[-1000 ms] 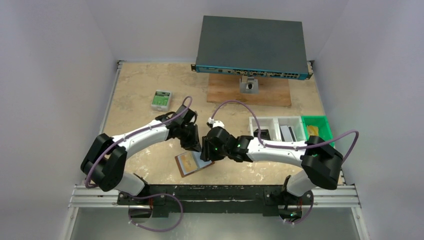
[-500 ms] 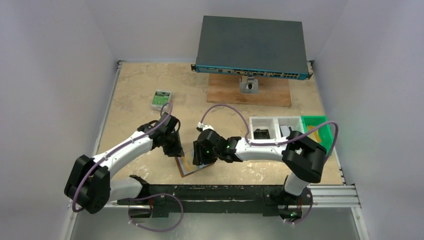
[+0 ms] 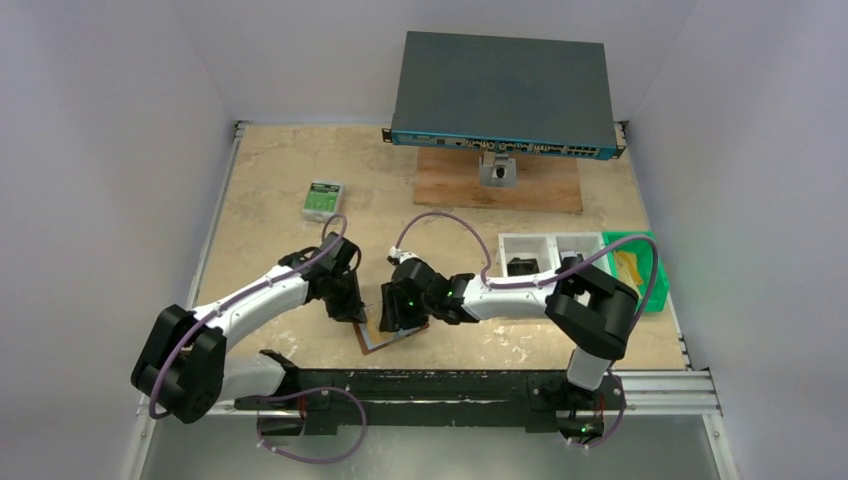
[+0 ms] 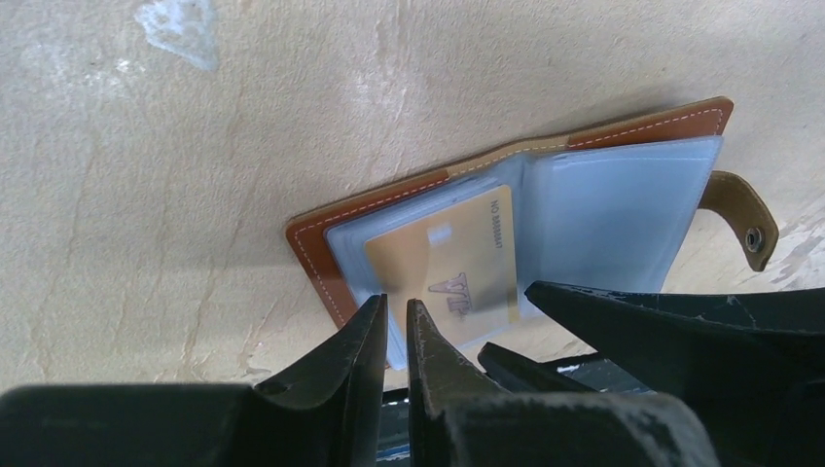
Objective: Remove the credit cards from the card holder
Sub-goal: Remove the credit card from the card holder.
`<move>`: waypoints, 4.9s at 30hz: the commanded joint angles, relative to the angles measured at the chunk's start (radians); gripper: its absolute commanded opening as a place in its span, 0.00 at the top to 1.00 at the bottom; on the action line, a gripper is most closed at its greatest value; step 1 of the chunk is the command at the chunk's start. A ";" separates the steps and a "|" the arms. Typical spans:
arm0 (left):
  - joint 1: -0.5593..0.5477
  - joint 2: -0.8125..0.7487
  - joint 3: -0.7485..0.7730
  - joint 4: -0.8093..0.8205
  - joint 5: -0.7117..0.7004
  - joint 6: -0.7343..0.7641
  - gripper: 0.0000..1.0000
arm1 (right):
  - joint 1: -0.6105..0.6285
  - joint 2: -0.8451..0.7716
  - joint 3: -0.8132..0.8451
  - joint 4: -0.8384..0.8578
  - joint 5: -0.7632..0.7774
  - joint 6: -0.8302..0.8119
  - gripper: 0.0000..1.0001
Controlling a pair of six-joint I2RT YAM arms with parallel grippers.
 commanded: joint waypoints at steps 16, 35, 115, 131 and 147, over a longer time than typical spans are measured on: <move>0.003 0.161 0.022 0.107 0.064 -0.011 0.92 | -0.059 0.023 -0.057 0.145 -0.090 0.026 0.61; -0.006 0.223 0.010 0.163 0.112 -0.024 0.93 | -0.185 0.072 -0.279 0.575 -0.389 0.213 0.62; -0.058 0.215 0.018 0.027 -0.016 -0.015 1.00 | -0.270 0.193 -0.490 1.046 -0.449 0.440 0.91; -0.055 0.215 0.021 0.003 -0.039 -0.007 1.00 | -0.282 0.139 -0.525 0.992 -0.390 0.414 1.00; -0.055 0.236 0.036 0.025 -0.012 0.004 1.00 | -0.273 0.129 -0.424 0.865 -0.405 0.323 0.74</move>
